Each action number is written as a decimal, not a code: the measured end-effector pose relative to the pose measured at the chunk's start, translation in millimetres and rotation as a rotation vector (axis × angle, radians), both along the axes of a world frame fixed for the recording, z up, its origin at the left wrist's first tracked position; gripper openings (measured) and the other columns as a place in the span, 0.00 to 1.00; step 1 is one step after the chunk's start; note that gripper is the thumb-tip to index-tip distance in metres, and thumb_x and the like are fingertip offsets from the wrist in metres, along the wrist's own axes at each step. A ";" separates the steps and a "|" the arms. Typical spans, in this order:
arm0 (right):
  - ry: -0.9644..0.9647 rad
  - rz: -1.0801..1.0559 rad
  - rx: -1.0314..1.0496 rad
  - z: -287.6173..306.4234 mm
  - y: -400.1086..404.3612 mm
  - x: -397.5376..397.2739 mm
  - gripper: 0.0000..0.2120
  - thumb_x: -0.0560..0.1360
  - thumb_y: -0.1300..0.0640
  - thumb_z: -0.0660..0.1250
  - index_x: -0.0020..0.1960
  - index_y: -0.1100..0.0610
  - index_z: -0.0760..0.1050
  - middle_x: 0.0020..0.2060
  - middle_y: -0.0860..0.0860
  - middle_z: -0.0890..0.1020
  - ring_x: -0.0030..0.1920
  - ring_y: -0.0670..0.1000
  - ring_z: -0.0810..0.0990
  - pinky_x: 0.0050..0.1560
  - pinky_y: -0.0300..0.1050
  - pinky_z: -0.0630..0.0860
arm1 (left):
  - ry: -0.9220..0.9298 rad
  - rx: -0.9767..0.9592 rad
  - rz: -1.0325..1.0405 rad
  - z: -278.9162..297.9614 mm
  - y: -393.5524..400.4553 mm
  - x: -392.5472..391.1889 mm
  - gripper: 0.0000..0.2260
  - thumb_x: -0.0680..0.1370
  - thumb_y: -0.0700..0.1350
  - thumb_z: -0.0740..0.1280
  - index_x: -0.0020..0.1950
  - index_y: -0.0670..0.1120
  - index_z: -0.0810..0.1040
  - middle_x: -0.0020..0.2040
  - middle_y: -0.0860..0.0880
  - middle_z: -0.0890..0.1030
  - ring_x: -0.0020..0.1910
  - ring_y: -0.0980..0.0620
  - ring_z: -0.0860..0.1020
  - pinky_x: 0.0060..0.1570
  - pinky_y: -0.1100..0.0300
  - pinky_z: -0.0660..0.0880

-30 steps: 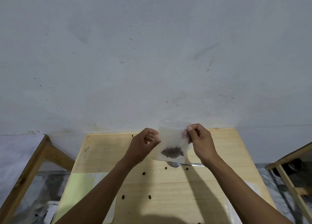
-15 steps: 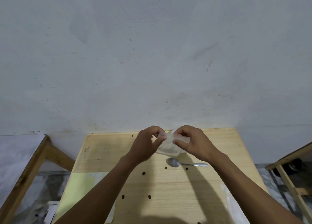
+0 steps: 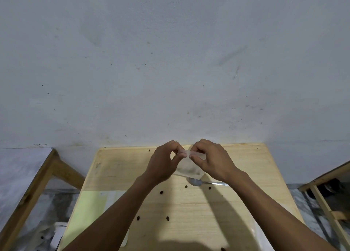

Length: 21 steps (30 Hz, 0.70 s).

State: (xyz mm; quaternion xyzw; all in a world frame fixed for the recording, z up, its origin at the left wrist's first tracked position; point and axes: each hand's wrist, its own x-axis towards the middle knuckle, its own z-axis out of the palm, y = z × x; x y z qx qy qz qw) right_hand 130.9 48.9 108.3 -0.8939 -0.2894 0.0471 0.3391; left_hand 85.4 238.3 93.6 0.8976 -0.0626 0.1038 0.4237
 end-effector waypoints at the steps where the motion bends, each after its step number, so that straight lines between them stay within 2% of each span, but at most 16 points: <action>1: 0.005 0.010 -0.004 0.9 -0.9 0.0 0.03 0.76 0.50 0.67 0.46 0.49 0.77 0.43 0.43 0.78 0.46 0.45 0.74 0.46 0.46 0.68 | 0.013 -0.011 0.002 1.6 0.4 -1.1 0.10 0.76 0.43 0.71 0.39 0.53 0.74 0.37 0.55 0.79 0.39 0.55 0.77 0.42 0.68 0.69; 5: -0.002 -0.003 -0.041 1.7 -9.7 0.2 0.03 0.77 0.48 0.67 0.45 0.46 0.75 0.44 0.42 0.77 0.46 0.42 0.74 0.50 0.47 0.70 | 0.064 -0.056 0.031 6.2 5.7 -7.3 0.09 0.76 0.43 0.72 0.38 0.52 0.75 0.38 0.56 0.81 0.41 0.57 0.78 0.44 0.72 0.69; 9: 0.023 -0.035 -0.057 1.0 -22.0 -1.9 0.06 0.76 0.48 0.68 0.41 0.46 0.73 0.39 0.41 0.75 0.41 0.41 0.74 0.46 0.46 0.69 | 0.138 -0.096 0.070 3.9 18.3 -16.0 0.07 0.76 0.44 0.72 0.39 0.51 0.77 0.40 0.58 0.83 0.44 0.57 0.80 0.50 0.62 0.75; 12: 0.068 -0.058 -0.017 -0.9 -29.4 -6.7 0.08 0.75 0.49 0.70 0.41 0.49 0.74 0.39 0.44 0.77 0.42 0.45 0.76 0.45 0.45 0.71 | 0.182 -0.138 0.093 3.5 19.9 -24.6 0.07 0.76 0.43 0.72 0.39 0.50 0.78 0.40 0.56 0.84 0.44 0.60 0.81 0.47 0.70 0.73; 15: 0.237 -0.063 0.111 -7.9 -31.1 -10.4 0.08 0.76 0.53 0.71 0.43 0.56 0.76 0.40 0.48 0.79 0.42 0.48 0.76 0.46 0.44 0.73 | 0.227 -0.233 0.108 1.4 19.6 -30.6 0.08 0.76 0.41 0.72 0.38 0.50 0.78 0.38 0.53 0.84 0.41 0.61 0.81 0.43 0.71 0.73; 18: 0.490 -0.113 0.347 -20.8 -30.1 -16.4 0.06 0.78 0.56 0.69 0.44 0.57 0.76 0.40 0.52 0.80 0.42 0.50 0.79 0.47 0.49 0.77 | 0.301 -0.327 0.106 -8.0 18.9 -37.3 0.03 0.78 0.43 0.70 0.44 0.47 0.81 0.40 0.50 0.85 0.42 0.54 0.83 0.47 0.59 0.79; 19: 0.560 -0.141 0.400 -27.7 -29.6 -20.2 0.07 0.79 0.57 0.68 0.44 0.58 0.76 0.38 0.52 0.79 0.41 0.50 0.79 0.45 0.51 0.78 | 0.314 -0.340 0.112 -14.2 16.9 -42.0 0.02 0.78 0.43 0.69 0.46 0.47 0.81 0.41 0.49 0.85 0.42 0.52 0.83 0.47 0.55 0.80; 21: 0.666 -0.223 0.466 -41.3 -26.1 -31.4 0.08 0.79 0.58 0.67 0.45 0.62 0.74 0.36 0.52 0.78 0.36 0.48 0.81 0.37 0.48 0.78 | 0.332 -0.347 0.125 -30.2 11.4 -53.5 0.02 0.79 0.42 0.68 0.50 0.48 0.79 0.41 0.48 0.83 0.41 0.50 0.83 0.45 0.52 0.81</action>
